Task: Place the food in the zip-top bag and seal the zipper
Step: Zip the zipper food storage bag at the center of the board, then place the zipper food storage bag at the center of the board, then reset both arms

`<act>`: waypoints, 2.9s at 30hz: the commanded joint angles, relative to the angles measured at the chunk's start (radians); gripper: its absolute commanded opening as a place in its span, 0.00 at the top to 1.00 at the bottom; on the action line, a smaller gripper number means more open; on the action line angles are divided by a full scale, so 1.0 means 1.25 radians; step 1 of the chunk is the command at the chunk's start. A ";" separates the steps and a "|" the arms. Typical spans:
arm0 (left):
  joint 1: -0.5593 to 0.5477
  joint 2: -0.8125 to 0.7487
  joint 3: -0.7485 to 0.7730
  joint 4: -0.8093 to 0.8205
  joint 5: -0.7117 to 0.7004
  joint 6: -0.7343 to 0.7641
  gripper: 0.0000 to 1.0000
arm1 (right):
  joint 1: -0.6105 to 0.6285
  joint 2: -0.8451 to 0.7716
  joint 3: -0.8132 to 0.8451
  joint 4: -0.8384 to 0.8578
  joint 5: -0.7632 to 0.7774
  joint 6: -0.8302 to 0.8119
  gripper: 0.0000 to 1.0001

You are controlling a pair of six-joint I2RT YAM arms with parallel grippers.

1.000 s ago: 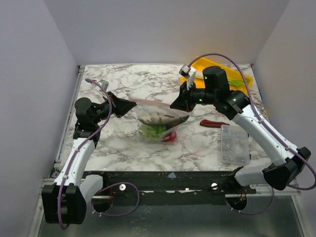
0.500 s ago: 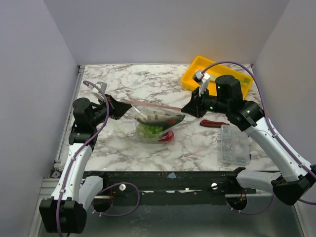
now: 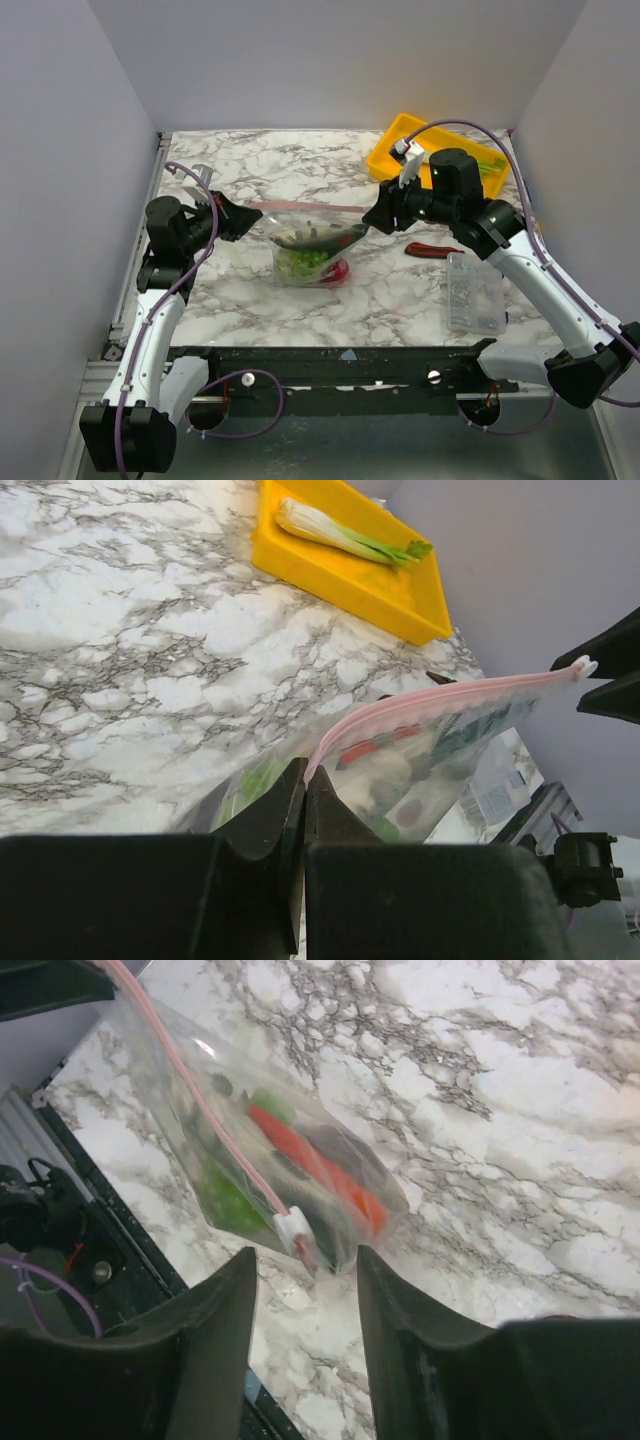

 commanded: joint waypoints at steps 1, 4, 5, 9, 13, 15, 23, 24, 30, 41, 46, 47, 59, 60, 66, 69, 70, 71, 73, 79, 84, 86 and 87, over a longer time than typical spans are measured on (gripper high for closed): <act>0.014 0.002 0.035 -0.008 -0.037 0.011 1.00 | -0.008 0.005 0.002 0.009 0.033 -0.006 0.37; 0.014 0.002 0.038 -0.003 -0.023 0.010 1.00 | -0.008 0.017 0.017 0.006 -0.025 -0.040 0.24; 0.014 0.002 0.040 -0.001 -0.020 0.010 1.00 | -0.008 0.030 0.034 -0.001 -0.041 -0.052 0.23; 0.014 0.007 0.053 -0.010 -0.031 -0.004 1.00 | -0.008 0.089 0.102 -0.015 -0.042 -0.071 0.20; 0.014 0.020 0.082 -0.078 -0.128 -0.039 1.00 | -0.008 0.128 0.130 0.030 0.095 0.008 0.20; 0.014 0.037 0.104 -0.129 -0.205 -0.061 1.00 | -0.008 0.126 0.127 0.051 0.202 0.059 0.20; 0.025 0.146 0.177 -0.186 -0.355 -0.097 1.00 | -0.008 0.082 0.095 0.039 0.368 0.102 0.15; 0.037 0.174 0.192 -0.201 -0.359 -0.101 1.00 | -0.009 0.072 0.087 0.032 0.375 0.101 0.15; 0.072 0.301 0.268 -0.264 -0.359 -0.115 1.00 | -0.008 -0.006 0.055 -0.006 0.401 0.109 0.15; 0.131 0.416 0.319 -0.288 -0.354 -0.119 0.73 | -0.008 -0.115 0.073 -0.108 0.490 0.101 0.14; 0.130 0.374 0.328 -0.311 -0.380 -0.127 0.42 | -0.009 -0.147 0.089 -0.140 0.522 0.104 0.13; 0.130 0.356 0.326 -0.314 -0.389 -0.127 0.39 | -0.008 -0.151 0.095 -0.146 0.526 0.106 0.13; -0.009 0.109 0.408 -0.358 -0.379 -0.011 0.03 | -0.008 -0.243 0.132 -0.152 0.558 0.117 0.00; -0.041 0.087 0.417 -0.350 -0.381 0.014 0.02 | -0.008 -0.258 0.133 -0.148 0.564 0.120 0.00; -0.219 -0.016 0.445 -0.278 -0.279 0.036 0.01 | -0.008 -0.361 0.109 -0.090 0.550 0.124 0.00; -0.274 -0.046 0.459 -0.258 -0.219 0.031 0.01 | -0.008 -0.412 0.086 -0.049 0.556 0.135 0.00; -0.290 -0.064 0.458 -0.248 -0.209 0.027 0.01 | -0.008 -0.426 0.079 -0.040 0.564 0.141 0.00; -0.298 -0.081 0.451 -0.231 -0.205 0.018 0.01 | -0.008 -0.439 0.071 -0.028 0.576 0.147 0.00; -0.305 -0.131 0.425 -0.188 -0.203 0.008 0.01 | -0.008 -0.457 0.063 -0.014 0.588 0.155 0.00; -0.305 -0.231 0.420 -0.156 -0.209 0.056 0.01 | -0.008 -0.471 0.064 0.017 0.649 0.187 0.00; -0.305 -0.270 0.410 -0.145 -0.256 0.069 0.01 | -0.008 -0.471 0.052 0.025 0.738 0.209 0.00; -0.305 -0.268 0.403 -0.137 -0.265 0.073 0.01 | -0.008 -0.473 0.040 0.024 0.763 0.235 0.00; -0.305 -0.266 0.401 -0.135 -0.267 0.076 0.01 | -0.008 -0.477 0.030 0.029 0.761 0.239 0.00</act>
